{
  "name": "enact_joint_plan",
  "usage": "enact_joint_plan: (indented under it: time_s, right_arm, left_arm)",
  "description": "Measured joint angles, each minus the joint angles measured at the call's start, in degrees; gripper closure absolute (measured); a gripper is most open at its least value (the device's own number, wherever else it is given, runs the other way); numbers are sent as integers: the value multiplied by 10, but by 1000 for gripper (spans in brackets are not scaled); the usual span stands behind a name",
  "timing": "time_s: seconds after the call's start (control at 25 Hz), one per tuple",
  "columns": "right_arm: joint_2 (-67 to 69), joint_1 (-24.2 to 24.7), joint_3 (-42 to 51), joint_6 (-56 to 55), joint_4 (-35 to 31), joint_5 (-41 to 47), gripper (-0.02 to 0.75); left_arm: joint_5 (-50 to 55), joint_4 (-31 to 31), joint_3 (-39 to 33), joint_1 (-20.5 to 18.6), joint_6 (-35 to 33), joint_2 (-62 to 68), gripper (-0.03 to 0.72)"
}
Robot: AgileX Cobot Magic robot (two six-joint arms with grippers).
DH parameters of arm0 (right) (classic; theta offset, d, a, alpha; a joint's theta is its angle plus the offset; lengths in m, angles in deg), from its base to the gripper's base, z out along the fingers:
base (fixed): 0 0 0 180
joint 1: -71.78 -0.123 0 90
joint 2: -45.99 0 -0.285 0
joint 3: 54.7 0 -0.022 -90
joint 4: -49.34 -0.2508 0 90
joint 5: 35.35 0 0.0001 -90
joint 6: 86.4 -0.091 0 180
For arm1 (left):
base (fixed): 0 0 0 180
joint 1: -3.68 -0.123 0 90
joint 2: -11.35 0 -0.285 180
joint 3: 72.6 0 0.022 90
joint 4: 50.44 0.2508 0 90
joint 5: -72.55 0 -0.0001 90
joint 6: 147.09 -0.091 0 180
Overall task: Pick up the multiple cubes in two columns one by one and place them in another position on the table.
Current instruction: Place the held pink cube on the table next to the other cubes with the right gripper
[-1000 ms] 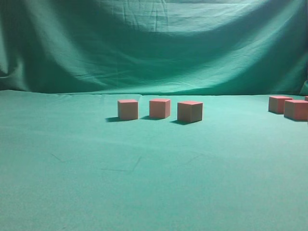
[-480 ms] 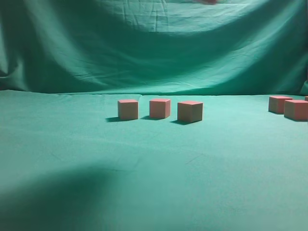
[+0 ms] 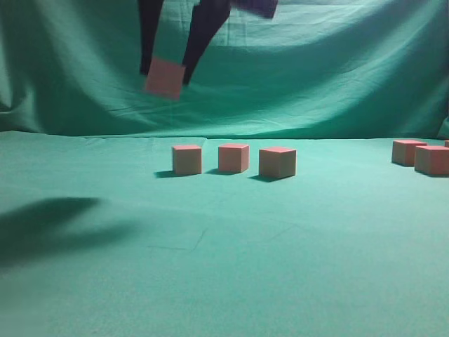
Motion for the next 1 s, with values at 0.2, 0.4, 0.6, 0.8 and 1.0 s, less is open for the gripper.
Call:
enact_joint_plan:
  time_s: [0.2,0.4,0.6,0.8,1.0]
  right_arm:
    - [77,0,-76,-41,-1,28,465]
    - [126,0,-114,-61,-2,54,465]
    - [144,0,-118,-64,-2,42,465]
    - [145,0,-119,-66,11,24,465]
    - [145,0,-121,-66,23,16,465]
  left_arm:
    - [0,0,0,0,0,0,688]
    - [0,0,0,0,0,0,688]
    - [0,0,0,0,0,0,688]
    - [0,0,0,0,0,0,688]
    - [0,0,0,0,0,0,688]
